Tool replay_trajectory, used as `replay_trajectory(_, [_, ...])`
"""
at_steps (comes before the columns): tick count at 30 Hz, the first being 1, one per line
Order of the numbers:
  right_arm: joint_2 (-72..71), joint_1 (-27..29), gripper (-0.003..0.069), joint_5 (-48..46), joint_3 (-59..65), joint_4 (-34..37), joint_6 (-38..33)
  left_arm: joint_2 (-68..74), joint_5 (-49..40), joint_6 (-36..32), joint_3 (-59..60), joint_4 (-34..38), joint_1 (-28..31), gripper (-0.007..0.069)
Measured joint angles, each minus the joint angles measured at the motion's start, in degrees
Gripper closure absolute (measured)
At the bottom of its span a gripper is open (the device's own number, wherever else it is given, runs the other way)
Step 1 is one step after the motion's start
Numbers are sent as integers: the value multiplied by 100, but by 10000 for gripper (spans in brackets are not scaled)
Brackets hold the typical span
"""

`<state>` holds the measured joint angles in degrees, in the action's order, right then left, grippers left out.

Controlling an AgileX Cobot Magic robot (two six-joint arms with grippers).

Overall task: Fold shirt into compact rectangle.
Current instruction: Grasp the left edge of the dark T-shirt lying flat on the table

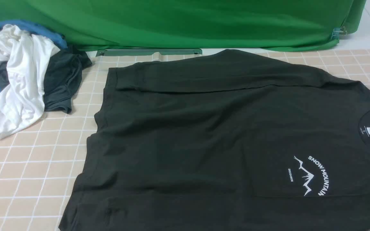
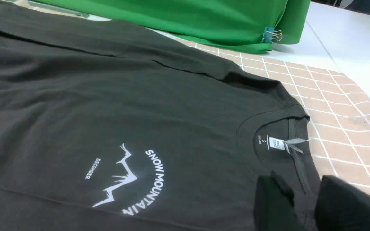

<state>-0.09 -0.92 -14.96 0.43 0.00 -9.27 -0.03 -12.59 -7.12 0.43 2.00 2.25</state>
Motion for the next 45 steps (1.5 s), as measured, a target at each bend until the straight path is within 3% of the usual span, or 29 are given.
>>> replay_trajectory(22, [0, 0, 413, 0, 0, 0, 0, 0, 96, 0, 0, -122, 0, 602])
replay_trajectory(24, [0, 0, 413, 0, 0, 0, 0, 0, 363, 35, 0, 86, 0, 602])
replay_trajectory(28, [0, 0, 413, 0, 0, 0, 0, 0, 1259, 793, 0, 1847, 0, 602])
replay_trajectory(31, [0, 0, 413, 0, 0, 0, 0, 3, 1915, 1006, 0, 2496, 0, 602])
replay_trajectory(40, [0, -14, 413, 339, 0, 207, 66, 0, 3961, 1331, 0, 2306, 0, 602])
replay_trajectory(42, [0, -39, 413, 992, 0, 613, 474, 0, 4757, 1862, 0, 2149, 0, 602])
replay_trajectory(45, [0, -52, 413, 1883, 0, 903, 1280, 30, 4435, 2122, -471, 1896, 0, 602])
